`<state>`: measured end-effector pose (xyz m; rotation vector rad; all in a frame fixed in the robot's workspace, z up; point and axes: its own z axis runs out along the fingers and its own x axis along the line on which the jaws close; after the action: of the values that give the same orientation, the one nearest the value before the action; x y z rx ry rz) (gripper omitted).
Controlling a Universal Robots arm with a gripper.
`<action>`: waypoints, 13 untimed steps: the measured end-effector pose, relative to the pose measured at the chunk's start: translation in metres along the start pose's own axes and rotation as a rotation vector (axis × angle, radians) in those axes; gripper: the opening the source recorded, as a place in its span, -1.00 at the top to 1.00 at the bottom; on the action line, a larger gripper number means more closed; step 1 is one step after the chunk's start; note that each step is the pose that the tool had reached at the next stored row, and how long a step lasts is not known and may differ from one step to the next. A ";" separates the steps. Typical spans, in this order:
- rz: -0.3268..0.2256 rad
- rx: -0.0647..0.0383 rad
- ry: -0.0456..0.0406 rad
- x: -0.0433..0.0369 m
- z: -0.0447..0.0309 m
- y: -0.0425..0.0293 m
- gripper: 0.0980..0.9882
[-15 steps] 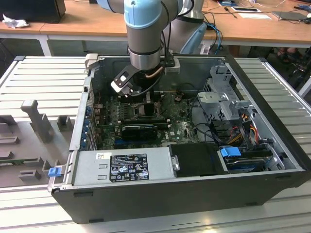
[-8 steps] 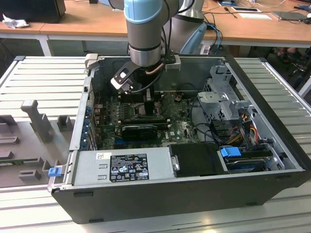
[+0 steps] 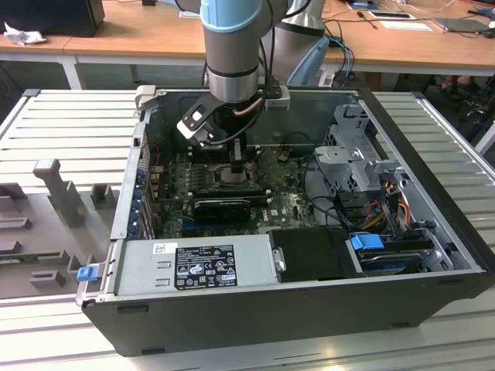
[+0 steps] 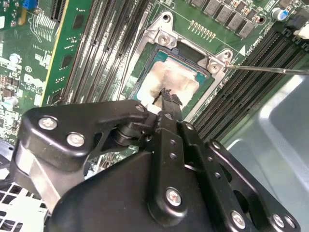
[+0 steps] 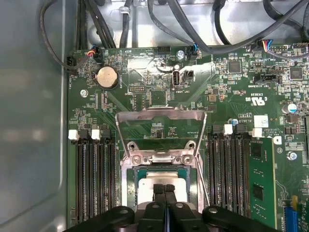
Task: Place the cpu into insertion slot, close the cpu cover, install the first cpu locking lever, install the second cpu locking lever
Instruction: 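Place the cpu into insertion slot, then close the cpu cover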
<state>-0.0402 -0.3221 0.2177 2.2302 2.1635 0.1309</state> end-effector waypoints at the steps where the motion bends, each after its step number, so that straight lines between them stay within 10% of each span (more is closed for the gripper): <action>1: 0.000 0.000 0.0000 0.0001 -0.0021 0.0002 0.98; 13: 0.000 0.013 -0.0004 0.0008 -0.0190 0.0036 0.98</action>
<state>-0.0381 -0.3221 0.2370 2.2374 2.1701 0.1165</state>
